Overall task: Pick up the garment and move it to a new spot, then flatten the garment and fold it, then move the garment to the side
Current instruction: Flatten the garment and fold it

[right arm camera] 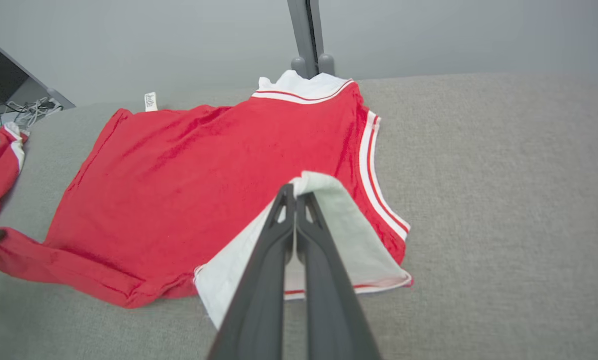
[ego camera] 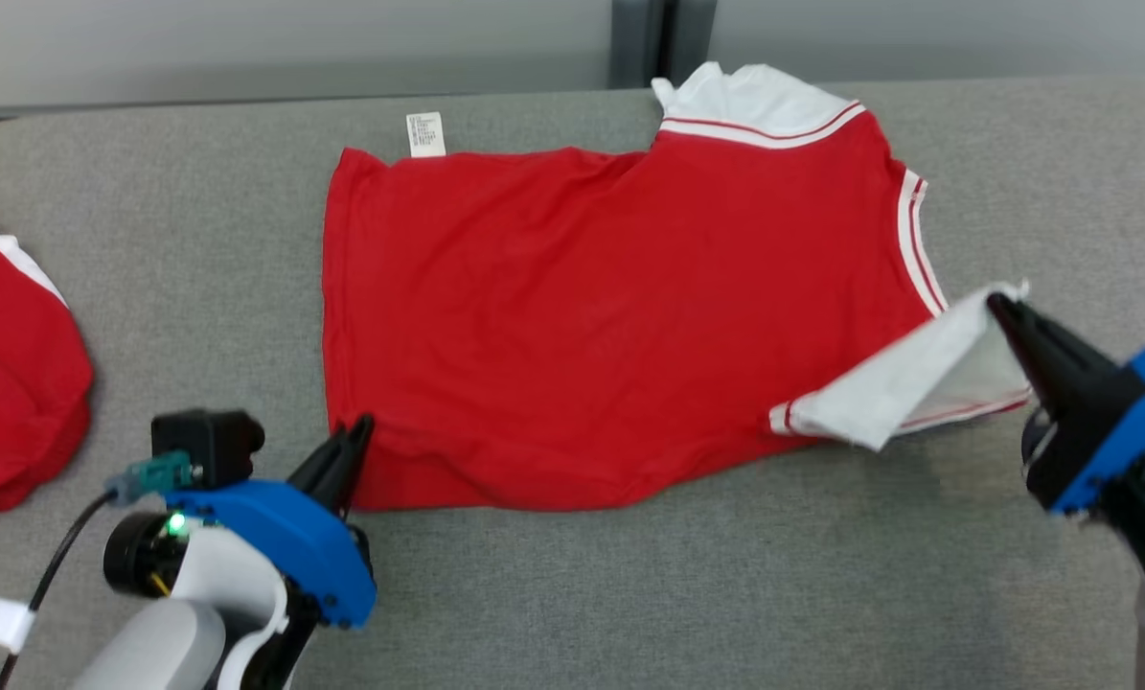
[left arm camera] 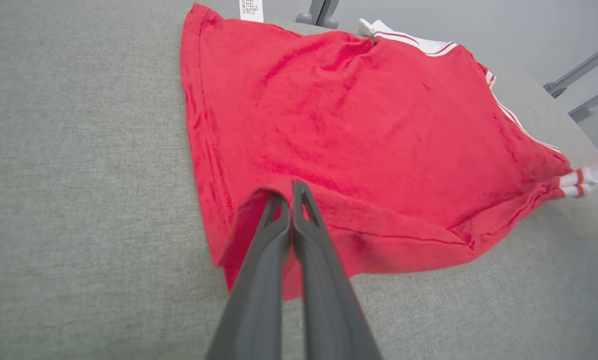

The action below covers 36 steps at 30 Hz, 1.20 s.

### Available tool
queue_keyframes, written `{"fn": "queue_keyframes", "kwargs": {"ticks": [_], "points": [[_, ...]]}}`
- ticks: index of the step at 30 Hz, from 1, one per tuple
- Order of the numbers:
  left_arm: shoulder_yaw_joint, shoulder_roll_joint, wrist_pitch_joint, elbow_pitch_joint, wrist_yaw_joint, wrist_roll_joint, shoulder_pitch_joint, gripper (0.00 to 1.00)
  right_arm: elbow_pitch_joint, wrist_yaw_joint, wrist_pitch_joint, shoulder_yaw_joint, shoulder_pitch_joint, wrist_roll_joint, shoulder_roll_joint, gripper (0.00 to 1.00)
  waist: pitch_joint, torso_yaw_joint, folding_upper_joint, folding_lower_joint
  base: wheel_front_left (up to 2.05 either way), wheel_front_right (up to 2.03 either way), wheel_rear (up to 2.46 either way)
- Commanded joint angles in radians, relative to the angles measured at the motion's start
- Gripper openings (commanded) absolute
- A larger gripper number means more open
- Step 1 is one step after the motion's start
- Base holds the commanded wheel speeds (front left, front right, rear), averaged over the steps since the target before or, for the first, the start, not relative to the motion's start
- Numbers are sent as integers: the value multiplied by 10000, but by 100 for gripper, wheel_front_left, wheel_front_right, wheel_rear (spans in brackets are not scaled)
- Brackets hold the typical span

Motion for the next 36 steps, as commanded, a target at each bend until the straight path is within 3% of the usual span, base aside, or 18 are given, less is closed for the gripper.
{"fn": "queue_keyframes", "kwargs": {"ticks": [1,7,11,20,21,22,23,24,30,36], "points": [[4,-157,62,433,-113,-9,-571,0,528,5,-303,175,-834,-128,-295,0,302,209,0,-1,0,0,0],[47,-737,-277,1842,-135,168,-1601,0,2333,5,-1521,746,-2605,-266,-946,0,708,427,0,-1,0,0,0],[27,-987,-720,2618,-377,316,-2061,0,3420,5,-2069,1020,-3291,-289,-1165,0,883,544,0,-1,0,0,0],[-162,-1258,-1163,3755,-803,554,-2795,0,4758,5,-2881,1556,-4041,-159,-1529,0,1131,666,0,-1,0,0,0],[-188,-1282,-1168,3863,-835,566,-2855,11,4876,5,-3007,1638,-4092,-85,-1569,0,1143,668,0,-1,0,0,0],[-240,-1290,-1147,3948,-930,576,-2923,51,4920,7,-3200,1807,-4178,58,-1624,9,1157,671,0,-1,0,0,0],[-258,-1299,-1179,4022,-993,569,-2971,90,5029,5,-3444,1836,-4267,114,-1684,88,1165,671,0,-1,0,0,0],[-249,-1317,-1299,4088,-1028,591,-3011,100,5097,5,-3753,1923,-4333,123,-1789,100,1165,675,0,-1,0,0,0],[-329,-1377,-2034,4438,-1140,864,-2912,100,5724,5,-5000,2352,-4363,540,-2029,100,847,692,0,-1,0,0,0],[-465,-1234,-2738,4206,-1014,1103,-2173,100,5821,5,-4849,2018,-3298,590,-2225,100,199,727,0,-1,0,0,0]]}}
